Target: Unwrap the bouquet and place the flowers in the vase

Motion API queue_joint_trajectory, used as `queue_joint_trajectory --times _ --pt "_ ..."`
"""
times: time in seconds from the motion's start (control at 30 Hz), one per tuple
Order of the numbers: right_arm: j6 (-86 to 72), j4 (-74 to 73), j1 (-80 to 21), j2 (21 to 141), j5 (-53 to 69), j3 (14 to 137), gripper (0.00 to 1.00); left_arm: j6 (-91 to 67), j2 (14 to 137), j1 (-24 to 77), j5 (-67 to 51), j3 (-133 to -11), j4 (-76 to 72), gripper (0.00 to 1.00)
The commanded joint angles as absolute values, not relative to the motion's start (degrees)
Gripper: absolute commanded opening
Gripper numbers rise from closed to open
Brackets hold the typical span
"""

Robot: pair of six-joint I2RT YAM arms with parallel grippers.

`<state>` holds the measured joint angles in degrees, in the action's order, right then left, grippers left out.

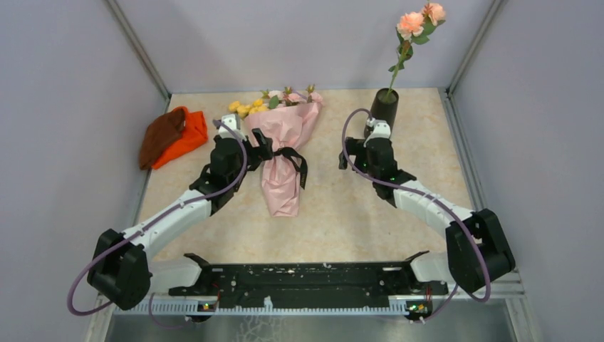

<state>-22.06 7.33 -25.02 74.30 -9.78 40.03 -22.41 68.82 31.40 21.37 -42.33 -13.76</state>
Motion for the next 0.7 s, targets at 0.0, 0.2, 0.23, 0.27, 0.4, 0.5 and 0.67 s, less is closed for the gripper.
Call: queue_joint_trajectory --times 0.0,0.2,0.23,0.27,0.4,0.5,0.67 --pt "-21.14 10.07 -26.51 75.22 -9.68 43.41 0.98 -21.24 69.76 31.29 24.39 -43.42 -14.0 0.99" --pt "-20.95 10.17 -26.8 76.75 -8.97 44.33 0.98 -21.83 72.24 31.23 28.82 -44.69 -11.0 0.99" --pt "-20.88 10.31 -26.87 76.93 -8.96 44.42 0.98 -22.25 72.57 31.27 29.21 -44.77 -10.72 0.99" --pt "-20.88 10.41 -26.94 77.2 -8.92 44.59 0.98 -22.58 73.01 31.25 29.46 -44.91 -10.69 0.99" --pt "-20.82 10.9 -27.82 78.83 -8.22 45.53 0.97 -23.32 75.56 31.17 29.87 -46.03 -10.87 0.99" --pt "-20.77 11.41 -29.39 81.07 -7.71 46.97 0.97 -23.38 78.34 30.68 28.67 -47.42 -12.84 0.99" --pt "-19.92 10.81 -33.82 86.57 -8.05 51.08 0.96 -22.73 84.3 30.24 25.59 -51.61 -16.43 0.99"
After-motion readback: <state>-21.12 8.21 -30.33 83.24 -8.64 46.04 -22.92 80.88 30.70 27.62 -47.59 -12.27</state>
